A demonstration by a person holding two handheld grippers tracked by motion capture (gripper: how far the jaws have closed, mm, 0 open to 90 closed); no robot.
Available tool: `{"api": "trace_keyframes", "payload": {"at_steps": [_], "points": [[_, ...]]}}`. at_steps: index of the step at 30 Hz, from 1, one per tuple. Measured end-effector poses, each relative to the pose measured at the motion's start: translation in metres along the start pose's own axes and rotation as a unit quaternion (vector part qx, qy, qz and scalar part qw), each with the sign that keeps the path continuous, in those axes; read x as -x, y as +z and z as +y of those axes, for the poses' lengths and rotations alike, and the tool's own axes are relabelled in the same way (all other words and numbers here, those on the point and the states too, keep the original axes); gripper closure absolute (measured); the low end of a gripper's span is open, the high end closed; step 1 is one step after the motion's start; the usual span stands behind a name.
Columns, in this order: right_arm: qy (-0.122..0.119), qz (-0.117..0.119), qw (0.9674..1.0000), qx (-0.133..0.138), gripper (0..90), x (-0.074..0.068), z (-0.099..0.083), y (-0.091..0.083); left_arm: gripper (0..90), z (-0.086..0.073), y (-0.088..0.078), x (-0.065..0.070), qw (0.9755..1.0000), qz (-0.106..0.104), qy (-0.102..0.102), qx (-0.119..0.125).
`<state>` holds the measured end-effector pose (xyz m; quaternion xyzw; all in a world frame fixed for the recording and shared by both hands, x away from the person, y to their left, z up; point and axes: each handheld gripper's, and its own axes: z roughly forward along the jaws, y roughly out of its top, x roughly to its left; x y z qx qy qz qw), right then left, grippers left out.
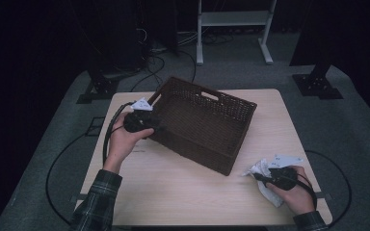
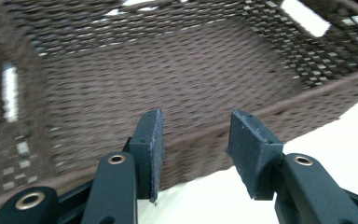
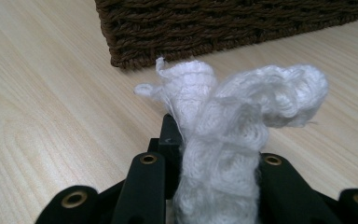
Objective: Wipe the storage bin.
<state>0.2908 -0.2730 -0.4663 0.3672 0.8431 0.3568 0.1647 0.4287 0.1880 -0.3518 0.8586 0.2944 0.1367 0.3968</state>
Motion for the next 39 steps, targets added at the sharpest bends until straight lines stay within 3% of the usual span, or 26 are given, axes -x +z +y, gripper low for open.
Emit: {"api": "trace_keyframes", "payload": {"at_steps": [11, 17, 22, 32, 35, 39], "points": [[0.003, 0.000, 1.0000, 0.000, 72.8, 0.000, 0.000, 0.001, 54.2, -0.003, -0.002, -0.046, 0.9985, 0.048, -0.021, -0.015], [0.002, 0.001, 1.0000, 0.000, 72.7, 0.000, 0.000, 0.001, 55.5, -0.004, -0.002, -0.072, 0.9958, 0.083, -0.029, -0.022], [0.001, 0.001, 1.0000, 0.000, 72.7, 0.001, -0.001, 0.000, 58.4, -0.010, 0.005, -0.088, 0.9935, 0.100, -0.049, -0.025], [0.000, 0.003, 1.0000, 0.000, 72.7, 0.001, -0.001, 0.000, 71.4, -0.017, 0.025, -0.098, 0.9891, 0.115, -0.067, -0.062], [-0.001, 0.003, 1.0000, 0.000, 72.7, 0.001, -0.001, 0.000, 79.1, -0.019, 0.026, -0.096, 0.9882, 0.113, -0.085, -0.058], [0.001, 0.003, 1.0000, 0.001, 72.7, 0.001, -0.002, -0.001, 80.0, -0.021, 0.023, -0.093, 0.9876, 0.109, -0.097, -0.057]]}}
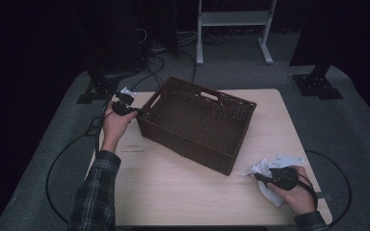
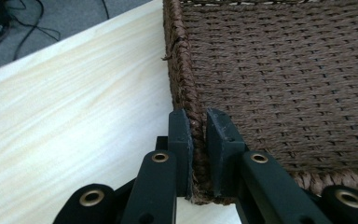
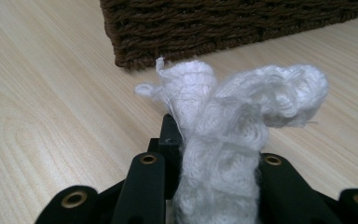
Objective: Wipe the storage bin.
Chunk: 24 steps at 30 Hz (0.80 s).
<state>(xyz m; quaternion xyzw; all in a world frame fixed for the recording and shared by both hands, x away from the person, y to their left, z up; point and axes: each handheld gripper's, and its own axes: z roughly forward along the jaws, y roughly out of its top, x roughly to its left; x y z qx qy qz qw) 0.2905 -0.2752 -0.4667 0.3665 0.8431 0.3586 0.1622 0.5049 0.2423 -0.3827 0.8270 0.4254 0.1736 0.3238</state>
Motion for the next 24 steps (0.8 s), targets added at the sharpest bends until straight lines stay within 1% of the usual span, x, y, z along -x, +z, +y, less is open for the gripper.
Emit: {"api": "trace_keyframes", "payload": {"at_steps": [2, 4, 6, 7, 10, 13, 15, 20, 24], "points": [[0.000, 0.000, 1.0000, 0.000, 72.7, 0.000, 0.000, 0.000, 79.7, -0.004, -0.002, 0.001, 0.9999, -0.005, -0.009, 0.006], [-0.001, 0.000, 1.0000, 0.000, 72.7, 0.000, 0.000, 0.000, 79.4, -0.008, -0.006, 0.002, 0.9997, -0.013, -0.021, 0.006], [-0.002, 0.000, 1.0000, -0.002, 72.7, -0.001, 0.000, 0.000, 78.9, -0.012, -0.009, 0.004, 0.9995, -0.016, -0.027, 0.008], [-0.003, 0.001, 1.0000, -0.002, 72.7, -0.001, 0.001, 0.000, 78.7, -0.015, -0.012, 0.006, 0.9993, -0.016, -0.034, 0.010], [-0.003, 0.002, 1.0000, -0.003, 72.7, -0.001, 0.001, 0.000, 77.8, -0.021, -0.017, 0.010, 0.9990, -0.017, -0.040, 0.010], [-0.005, 0.001, 1.0000, -0.002, 72.7, -0.001, 0.001, 0.000, 77.1, -0.028, -0.024, 0.014, 0.9982, -0.023, -0.054, 0.012], [-0.004, 0.002, 1.0000, -0.002, 72.7, -0.002, 0.001, 0.000, 76.5, -0.034, -0.028, 0.017, 0.9979, -0.023, -0.059, 0.015], [-0.005, 0.004, 1.0000, -0.006, 72.7, -0.003, 0.001, 0.001, 74.9, -0.046, -0.041, 0.027, 0.9974, -0.022, -0.067, 0.011], [-0.006, 0.006, 0.9999, -0.007, 72.6, -0.003, 0.001, 0.001, 73.7, -0.060, -0.054, 0.039, 0.9969, -0.015, -0.076, 0.013]]}}
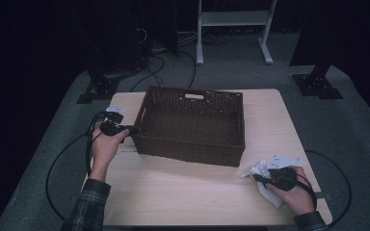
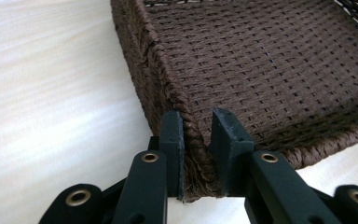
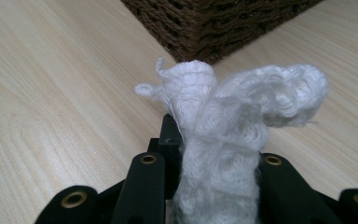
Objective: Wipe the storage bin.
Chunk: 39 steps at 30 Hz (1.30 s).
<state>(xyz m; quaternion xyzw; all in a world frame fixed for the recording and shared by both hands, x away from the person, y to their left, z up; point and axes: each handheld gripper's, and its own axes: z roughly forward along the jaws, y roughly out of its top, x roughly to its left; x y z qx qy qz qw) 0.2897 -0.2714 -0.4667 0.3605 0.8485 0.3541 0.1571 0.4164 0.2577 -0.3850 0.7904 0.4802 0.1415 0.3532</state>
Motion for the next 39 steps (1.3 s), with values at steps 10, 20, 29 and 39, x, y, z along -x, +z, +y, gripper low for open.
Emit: {"api": "trace_keyframes", "payload": {"at_steps": [10, 20, 29, 39], "points": [[-0.005, 0.003, 1.0000, -0.002, 72.5, -0.002, 0.002, 0.002, 67.4, -0.020, -0.020, 0.012, 0.9999, 0.010, 0.004, 0.011], [-0.004, 0.004, 1.0000, -0.002, 72.5, -0.003, 0.002, 0.002, 51.3, -0.009, -0.037, 0.014, 0.9943, -0.055, 0.087, 0.026], [-0.015, 0.010, 0.9998, -0.007, 72.4, -0.008, 0.001, 0.002, 50.2, -0.011, -0.024, 0.025, 0.9852, -0.097, 0.141, -0.009], [-0.013, 0.010, 0.9998, -0.009, 72.4, -0.009, -0.001, 0.001, 60.2, -0.017, -0.017, 0.032, 0.9779, -0.120, 0.171, -0.013]]}}
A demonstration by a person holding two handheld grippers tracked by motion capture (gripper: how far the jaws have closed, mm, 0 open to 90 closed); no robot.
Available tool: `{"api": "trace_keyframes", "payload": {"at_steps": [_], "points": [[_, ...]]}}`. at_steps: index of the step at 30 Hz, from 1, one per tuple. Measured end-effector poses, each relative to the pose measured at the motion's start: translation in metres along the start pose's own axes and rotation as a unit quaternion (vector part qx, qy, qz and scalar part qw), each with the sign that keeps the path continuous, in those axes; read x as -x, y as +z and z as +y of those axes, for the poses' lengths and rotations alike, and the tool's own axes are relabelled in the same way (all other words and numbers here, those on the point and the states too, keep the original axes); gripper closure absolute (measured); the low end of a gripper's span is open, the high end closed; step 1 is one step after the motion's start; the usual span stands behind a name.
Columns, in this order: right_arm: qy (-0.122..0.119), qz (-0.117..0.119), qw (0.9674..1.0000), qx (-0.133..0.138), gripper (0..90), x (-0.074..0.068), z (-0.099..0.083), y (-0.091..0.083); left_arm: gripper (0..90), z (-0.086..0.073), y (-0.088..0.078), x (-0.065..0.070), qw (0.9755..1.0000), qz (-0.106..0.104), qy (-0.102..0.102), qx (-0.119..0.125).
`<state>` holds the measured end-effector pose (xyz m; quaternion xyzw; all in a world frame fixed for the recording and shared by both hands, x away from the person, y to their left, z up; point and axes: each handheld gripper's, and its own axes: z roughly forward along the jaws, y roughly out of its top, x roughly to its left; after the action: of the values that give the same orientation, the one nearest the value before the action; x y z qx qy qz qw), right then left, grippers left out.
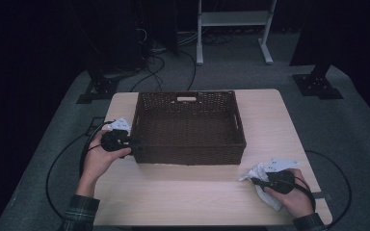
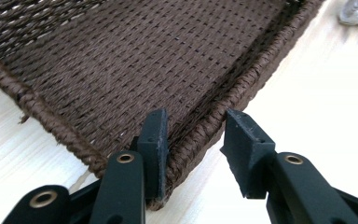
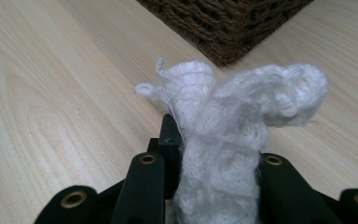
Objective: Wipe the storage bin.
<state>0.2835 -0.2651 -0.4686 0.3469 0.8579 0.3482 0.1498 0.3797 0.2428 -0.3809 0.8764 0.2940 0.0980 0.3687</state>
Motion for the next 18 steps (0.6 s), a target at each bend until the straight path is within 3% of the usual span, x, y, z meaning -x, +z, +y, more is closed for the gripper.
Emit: {"api": "trace_keyframes", "payload": {"at_steps": [8, 18], "points": [[0.001, 0.001, 1.0000, -0.001, 72.4, 0.000, 0.000, 0.001, 67.3, 0.000, 0.003, 0.022, 0.9997, -0.013, 0.021, -0.004], [0.003, 0.000, 1.0000, -0.001, 72.5, 0.001, 0.000, 0.001, 74.7, -0.001, 0.009, 0.045, 0.9986, -0.046, 0.024, 0.010]]}}
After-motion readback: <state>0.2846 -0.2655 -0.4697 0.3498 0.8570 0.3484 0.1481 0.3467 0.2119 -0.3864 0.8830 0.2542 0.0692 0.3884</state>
